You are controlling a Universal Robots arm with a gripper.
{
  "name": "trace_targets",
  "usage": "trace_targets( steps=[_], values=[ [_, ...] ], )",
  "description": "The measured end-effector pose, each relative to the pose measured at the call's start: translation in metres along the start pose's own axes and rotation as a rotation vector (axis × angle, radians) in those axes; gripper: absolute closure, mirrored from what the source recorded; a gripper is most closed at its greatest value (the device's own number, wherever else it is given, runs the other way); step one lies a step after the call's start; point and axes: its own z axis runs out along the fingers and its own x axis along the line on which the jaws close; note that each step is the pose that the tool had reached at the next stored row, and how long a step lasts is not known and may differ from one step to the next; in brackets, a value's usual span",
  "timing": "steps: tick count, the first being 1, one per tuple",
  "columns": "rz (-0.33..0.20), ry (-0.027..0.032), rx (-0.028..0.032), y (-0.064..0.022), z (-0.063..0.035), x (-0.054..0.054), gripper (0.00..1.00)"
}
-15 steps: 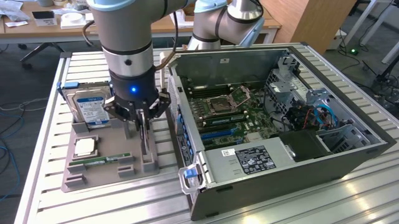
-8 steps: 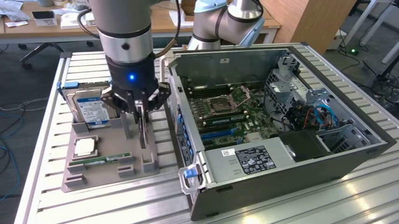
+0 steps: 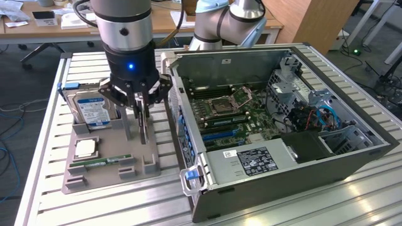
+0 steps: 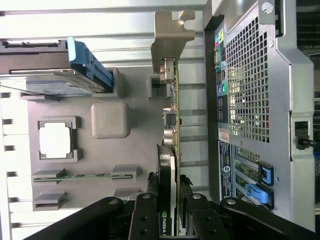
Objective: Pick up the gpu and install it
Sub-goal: 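Pick up the gpu and move the gpu toward the slot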
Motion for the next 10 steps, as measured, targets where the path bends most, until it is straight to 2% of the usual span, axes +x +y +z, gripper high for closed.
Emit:
trace_targets(
  steps=[10],
  values=[
    [0.000,0.0000,0.0002,0.0015,-0.0345,-0.001,0.73]
  ],
)
